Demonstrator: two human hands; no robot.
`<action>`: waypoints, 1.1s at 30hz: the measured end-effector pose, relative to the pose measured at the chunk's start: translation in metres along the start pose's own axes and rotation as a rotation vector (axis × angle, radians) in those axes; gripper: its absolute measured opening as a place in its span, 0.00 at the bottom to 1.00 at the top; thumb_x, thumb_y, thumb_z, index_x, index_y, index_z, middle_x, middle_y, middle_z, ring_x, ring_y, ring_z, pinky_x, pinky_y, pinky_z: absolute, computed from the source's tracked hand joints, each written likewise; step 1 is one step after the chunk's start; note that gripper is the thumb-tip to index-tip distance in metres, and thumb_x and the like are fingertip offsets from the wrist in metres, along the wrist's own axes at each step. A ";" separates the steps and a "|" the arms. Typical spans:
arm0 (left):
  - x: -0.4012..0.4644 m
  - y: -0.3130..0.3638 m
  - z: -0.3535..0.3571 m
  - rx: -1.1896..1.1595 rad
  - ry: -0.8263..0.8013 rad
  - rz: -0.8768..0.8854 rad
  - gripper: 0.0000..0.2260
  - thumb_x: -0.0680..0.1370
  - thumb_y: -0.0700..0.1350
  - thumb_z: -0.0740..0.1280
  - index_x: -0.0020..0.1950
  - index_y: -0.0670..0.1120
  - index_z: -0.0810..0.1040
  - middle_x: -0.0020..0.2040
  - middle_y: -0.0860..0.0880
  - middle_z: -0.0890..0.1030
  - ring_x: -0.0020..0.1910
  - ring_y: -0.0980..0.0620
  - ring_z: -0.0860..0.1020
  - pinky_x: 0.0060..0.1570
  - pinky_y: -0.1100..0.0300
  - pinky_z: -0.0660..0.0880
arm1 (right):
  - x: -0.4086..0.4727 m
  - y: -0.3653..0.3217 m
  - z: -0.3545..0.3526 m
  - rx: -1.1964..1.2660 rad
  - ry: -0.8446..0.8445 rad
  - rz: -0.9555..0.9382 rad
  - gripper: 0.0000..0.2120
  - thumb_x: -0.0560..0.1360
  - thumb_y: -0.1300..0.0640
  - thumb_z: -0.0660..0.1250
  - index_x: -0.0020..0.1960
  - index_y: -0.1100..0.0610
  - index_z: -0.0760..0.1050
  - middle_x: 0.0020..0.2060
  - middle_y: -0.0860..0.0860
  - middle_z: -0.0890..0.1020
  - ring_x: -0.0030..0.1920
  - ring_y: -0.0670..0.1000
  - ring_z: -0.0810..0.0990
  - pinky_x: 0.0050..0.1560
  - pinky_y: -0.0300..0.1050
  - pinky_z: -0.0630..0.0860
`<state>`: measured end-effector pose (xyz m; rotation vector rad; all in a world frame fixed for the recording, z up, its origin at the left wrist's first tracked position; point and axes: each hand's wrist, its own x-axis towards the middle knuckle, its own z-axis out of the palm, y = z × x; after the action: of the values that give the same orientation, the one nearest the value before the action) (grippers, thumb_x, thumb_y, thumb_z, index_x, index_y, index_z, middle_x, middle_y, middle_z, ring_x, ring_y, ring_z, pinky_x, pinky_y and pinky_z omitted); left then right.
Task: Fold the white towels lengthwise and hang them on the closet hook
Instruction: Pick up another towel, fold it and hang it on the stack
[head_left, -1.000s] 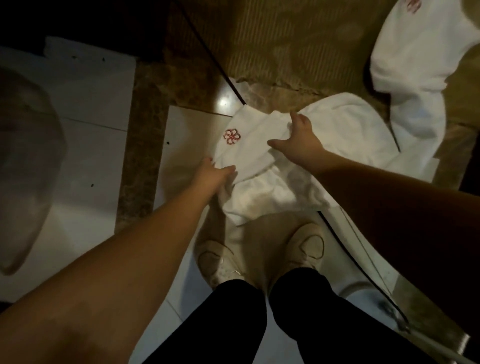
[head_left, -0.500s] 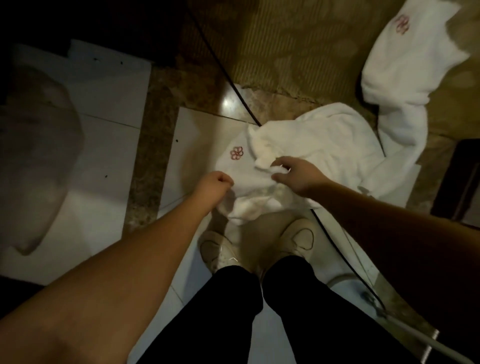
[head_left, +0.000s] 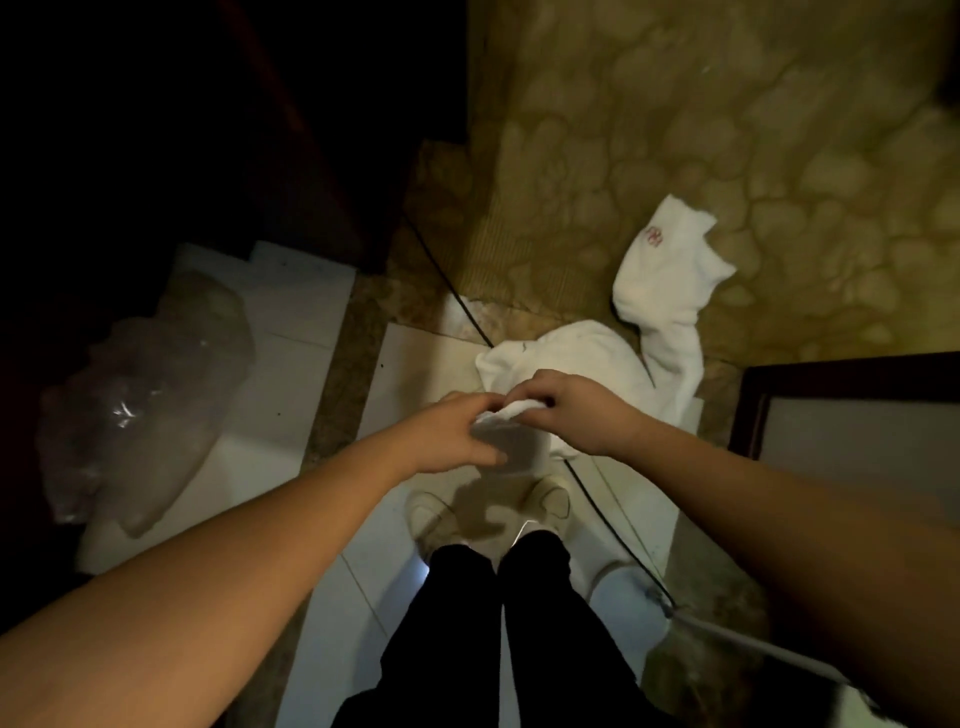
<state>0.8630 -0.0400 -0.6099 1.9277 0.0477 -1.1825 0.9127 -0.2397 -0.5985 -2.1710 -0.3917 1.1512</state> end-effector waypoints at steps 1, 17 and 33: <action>-0.015 0.015 -0.003 0.007 0.037 0.043 0.26 0.75 0.52 0.74 0.72 0.59 0.71 0.67 0.49 0.72 0.65 0.49 0.71 0.65 0.51 0.71 | -0.011 -0.015 -0.011 -0.002 0.015 -0.006 0.10 0.78 0.56 0.70 0.58 0.49 0.82 0.47 0.39 0.78 0.48 0.39 0.74 0.47 0.22 0.66; -0.263 0.202 -0.066 -0.242 0.516 0.384 0.07 0.79 0.55 0.66 0.50 0.66 0.83 0.46 0.61 0.85 0.45 0.62 0.82 0.47 0.59 0.76 | -0.214 -0.257 -0.149 -0.149 0.213 -0.206 0.05 0.76 0.44 0.71 0.43 0.42 0.77 0.37 0.34 0.80 0.37 0.33 0.76 0.35 0.27 0.70; -0.493 0.262 0.049 0.010 0.947 0.506 0.05 0.80 0.57 0.64 0.52 0.66 0.80 0.48 0.61 0.84 0.45 0.62 0.82 0.49 0.55 0.79 | -0.438 -0.356 -0.111 -0.216 0.427 -0.694 0.02 0.79 0.51 0.70 0.47 0.47 0.77 0.38 0.45 0.79 0.34 0.37 0.77 0.35 0.30 0.72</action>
<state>0.6694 -0.0554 -0.0838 2.1656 0.0496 0.1078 0.7657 -0.2479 -0.0426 -2.1104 -1.0037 0.2673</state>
